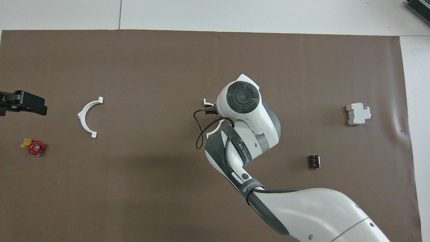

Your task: Assemble drain pipe with both arms

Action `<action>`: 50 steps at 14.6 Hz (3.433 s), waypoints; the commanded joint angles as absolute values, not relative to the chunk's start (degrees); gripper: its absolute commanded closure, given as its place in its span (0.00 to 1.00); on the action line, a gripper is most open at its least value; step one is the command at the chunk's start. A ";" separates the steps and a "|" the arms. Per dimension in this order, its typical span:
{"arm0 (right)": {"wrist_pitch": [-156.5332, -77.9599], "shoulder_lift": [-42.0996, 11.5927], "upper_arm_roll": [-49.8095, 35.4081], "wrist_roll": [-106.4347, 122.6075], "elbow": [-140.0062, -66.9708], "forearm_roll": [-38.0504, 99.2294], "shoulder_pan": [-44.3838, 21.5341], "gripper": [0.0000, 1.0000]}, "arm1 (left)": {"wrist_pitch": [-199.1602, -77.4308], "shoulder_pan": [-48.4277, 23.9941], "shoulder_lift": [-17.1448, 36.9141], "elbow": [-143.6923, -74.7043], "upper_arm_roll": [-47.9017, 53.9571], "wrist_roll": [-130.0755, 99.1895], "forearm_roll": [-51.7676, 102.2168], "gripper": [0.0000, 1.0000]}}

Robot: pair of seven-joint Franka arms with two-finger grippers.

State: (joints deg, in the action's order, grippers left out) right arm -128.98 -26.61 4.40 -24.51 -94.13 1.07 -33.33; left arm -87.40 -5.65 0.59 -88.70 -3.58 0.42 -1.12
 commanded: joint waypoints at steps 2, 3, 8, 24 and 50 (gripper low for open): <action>-120.87 -17.42 4.04 -24.52 -95.27 1.06 -25.07 0.00 | -99.62 -3.70 -2.36 -99.53 -4.04 0.35 -0.44 0.00; -119.11 -15.92 4.04 -24.43 -95.27 1.05 -22.96 0.00 | -104.19 -3.17 -2.63 -103.23 -4.13 0.35 -0.44 0.00; -107.69 -9.59 3.96 -19.01 -95.19 1.41 -11.71 0.00 | -123.27 -1.58 4.38 -110.21 -4.13 -6.74 -0.44 0.00; -80.59 -1.59 4.13 4.92 -85.50 -1.76 -2.72 0.00 | -142.66 -1.66 9.67 -125.16 -4.13 -21.97 -0.44 0.00; -82.09 1.23 3.34 1.50 -88.86 -1.76 -3.51 0.00 | -145.02 -1.85 8.88 -129.03 -4.04 -19.78 -0.53 1.00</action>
